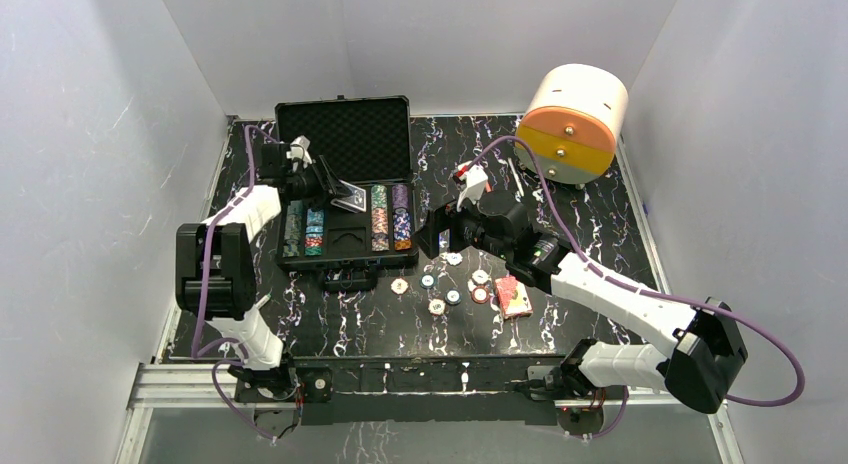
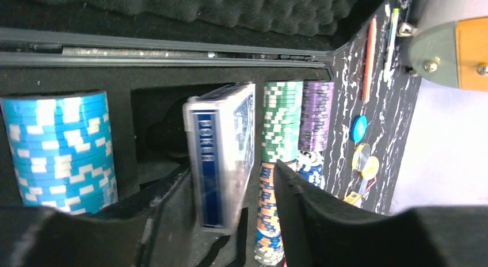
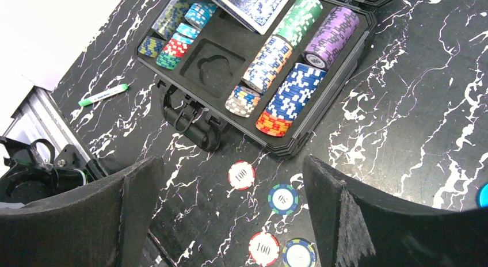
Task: Pack up texas hold em set
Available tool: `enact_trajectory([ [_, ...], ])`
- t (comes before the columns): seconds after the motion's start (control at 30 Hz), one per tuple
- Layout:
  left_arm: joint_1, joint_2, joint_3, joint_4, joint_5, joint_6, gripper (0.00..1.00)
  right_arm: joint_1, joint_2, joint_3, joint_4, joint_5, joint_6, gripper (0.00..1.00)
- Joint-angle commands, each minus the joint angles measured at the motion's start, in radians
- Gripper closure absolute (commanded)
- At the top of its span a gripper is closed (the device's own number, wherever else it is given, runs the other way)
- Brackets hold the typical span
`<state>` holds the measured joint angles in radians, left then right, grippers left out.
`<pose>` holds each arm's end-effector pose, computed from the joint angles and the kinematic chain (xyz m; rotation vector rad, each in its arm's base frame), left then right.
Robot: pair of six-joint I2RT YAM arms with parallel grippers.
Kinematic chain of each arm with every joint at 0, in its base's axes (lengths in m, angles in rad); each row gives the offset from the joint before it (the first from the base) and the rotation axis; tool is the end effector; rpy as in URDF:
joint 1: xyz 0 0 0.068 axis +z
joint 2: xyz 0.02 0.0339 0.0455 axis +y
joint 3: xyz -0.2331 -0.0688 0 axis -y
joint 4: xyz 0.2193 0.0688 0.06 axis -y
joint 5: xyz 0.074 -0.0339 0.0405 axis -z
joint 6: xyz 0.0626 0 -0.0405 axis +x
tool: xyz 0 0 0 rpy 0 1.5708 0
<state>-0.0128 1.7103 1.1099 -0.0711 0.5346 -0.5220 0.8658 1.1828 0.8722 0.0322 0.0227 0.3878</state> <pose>0.3669 -0.0366 0.1904 -0.2800 2.2616 -0.8848 0.1892 0.2202 0.2818 -0.4424 1.8855 0.8389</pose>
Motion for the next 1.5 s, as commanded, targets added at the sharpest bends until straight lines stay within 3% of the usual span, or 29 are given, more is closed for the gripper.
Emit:
enact_trajectory([
  [0.0, -0.012, -0.025, 0.066, -0.118, -0.097, 0.049, 0.47, -0.001, -0.033, 0.005, 0.055, 0.001, -0.006, 0.03],
  [0.13, -0.012, -0.039, 0.131, -0.232, -0.229, 0.108, 0.35, -0.001, -0.032, 0.005, 0.057, 0.006, -0.009, 0.03],
  [0.37, -0.012, -0.061, 0.154, -0.27, -0.297, 0.151, 0.3, -0.001, -0.031, 0.002, 0.055, 0.009, -0.013, 0.03],
  [0.47, -0.012, -0.042, 0.154, -0.271, -0.285, 0.151, 0.35, -0.001, -0.03, 0.003, 0.055, 0.01, -0.013, 0.03],
  [0.63, -0.012, -0.004, 0.16, -0.266, -0.251, 0.141, 0.52, -0.001, -0.028, 0.001, 0.055, 0.011, -0.012, 0.03],
  [0.87, -0.012, 0.029, 0.156, -0.256, -0.244, 0.141, 0.64, -0.001, -0.03, -0.006, 0.054, 0.012, -0.01, 0.03],
  [1.1, -0.012, 0.058, 0.147, -0.253, -0.203, 0.136, 0.87, -0.001, -0.032, -0.015, 0.051, 0.02, -0.01, 0.03],
  [1.3, -0.012, 0.069, 0.145, -0.252, -0.175, 0.128, 0.9, -0.001, -0.036, -0.015, 0.049, 0.03, -0.007, 0.03],
  [1.47, -0.012, 0.047, 0.18, -0.265, -0.202, 0.141, 0.83, -0.001, -0.038, -0.005, 0.03, 0.06, -0.005, 0.03],
])
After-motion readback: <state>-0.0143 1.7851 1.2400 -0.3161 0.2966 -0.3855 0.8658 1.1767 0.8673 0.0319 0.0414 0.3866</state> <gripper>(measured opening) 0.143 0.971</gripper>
